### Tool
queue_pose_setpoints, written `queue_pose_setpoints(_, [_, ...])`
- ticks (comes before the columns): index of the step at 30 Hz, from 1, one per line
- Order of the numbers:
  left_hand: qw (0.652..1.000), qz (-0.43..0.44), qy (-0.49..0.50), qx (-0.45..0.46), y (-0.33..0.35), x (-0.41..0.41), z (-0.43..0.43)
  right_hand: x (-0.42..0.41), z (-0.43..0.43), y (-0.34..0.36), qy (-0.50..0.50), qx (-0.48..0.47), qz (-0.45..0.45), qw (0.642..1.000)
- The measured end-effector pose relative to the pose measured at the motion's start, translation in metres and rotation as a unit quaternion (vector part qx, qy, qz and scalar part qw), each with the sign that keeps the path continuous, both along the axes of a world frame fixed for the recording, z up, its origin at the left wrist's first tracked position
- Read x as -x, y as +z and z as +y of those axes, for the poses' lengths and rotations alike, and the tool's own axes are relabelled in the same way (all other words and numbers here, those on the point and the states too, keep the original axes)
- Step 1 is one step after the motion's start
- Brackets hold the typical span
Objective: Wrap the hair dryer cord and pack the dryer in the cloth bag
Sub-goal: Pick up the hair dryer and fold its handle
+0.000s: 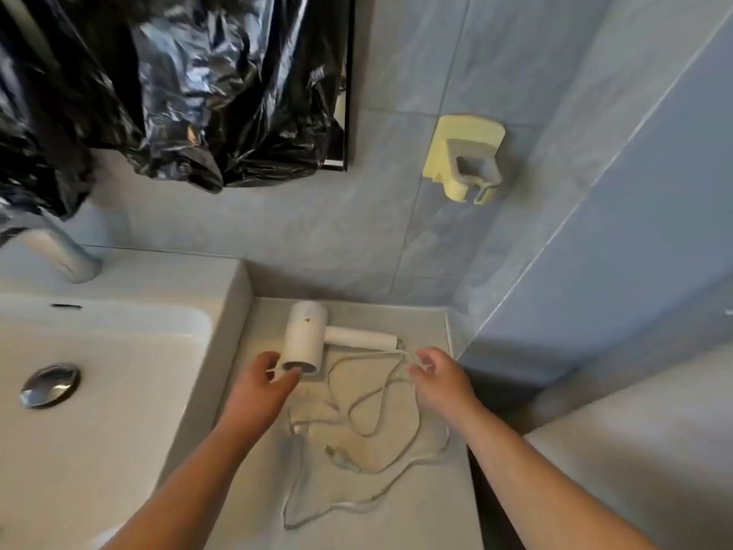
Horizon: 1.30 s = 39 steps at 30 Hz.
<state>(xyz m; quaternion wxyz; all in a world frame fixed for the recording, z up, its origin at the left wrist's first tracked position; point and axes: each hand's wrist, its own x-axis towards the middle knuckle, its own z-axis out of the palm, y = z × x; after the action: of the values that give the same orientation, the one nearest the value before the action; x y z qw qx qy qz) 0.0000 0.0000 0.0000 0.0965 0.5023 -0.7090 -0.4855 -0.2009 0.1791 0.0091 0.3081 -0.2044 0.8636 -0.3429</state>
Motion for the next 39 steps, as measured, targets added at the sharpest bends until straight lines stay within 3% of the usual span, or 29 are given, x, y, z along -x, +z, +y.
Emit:
queue_pose_setpoints(3, [1.000,-0.020,0.011,0.010,-0.011,0.027,-0.021,0.019,-0.030,-0.015,-0.003,-0.045,0.044,0.998])
queue_pose_setpoints(8, [0.997,-0.025,0.013,-0.067,-0.027,0.055,-0.038,0.038,-0.066,-0.040,0.036,-0.093,0.003,0.995])
queue_pose_setpoints(14, [0.994,-0.022,0.041,-0.100,-0.038,0.070,-0.049,0.049,-0.078,-0.060,0.018,-0.081,0.011,0.996])
queue_pose_setpoints(20, [0.996,0.013,0.076,-0.053,-0.022,0.065,-0.050,0.042,-0.076,-0.043,-0.103,0.063,-0.056,0.991])
queue_pose_setpoints(24, [0.992,0.058,0.107,-0.030,0.004,0.044,-0.044,0.032,-0.076,-0.008,-0.168,0.197,-0.161,0.952])
queue_pose_setpoints(28, [0.983,0.117,0.141,-0.025,0.041,0.017,-0.018,0.008,-0.071,0.036,-0.149,0.303,-0.242,0.909])
queue_pose_setpoints(31, [0.975,0.159,0.155,-0.003,0.068,-0.006,0.005,-0.015,-0.067,0.079,-0.131,0.369,-0.219,0.894])
queue_pose_setpoints(36, [0.977,0.173,0.124,0.020,0.115,-0.041,0.035,-0.051,-0.058,0.161,0.001,0.408,-0.114,0.906])
queue_pose_setpoints(39, [0.972,0.111,0.119,0.167,0.155,-0.057,0.045,-0.074,-0.052,0.208,0.082,0.395,-0.052,0.913])
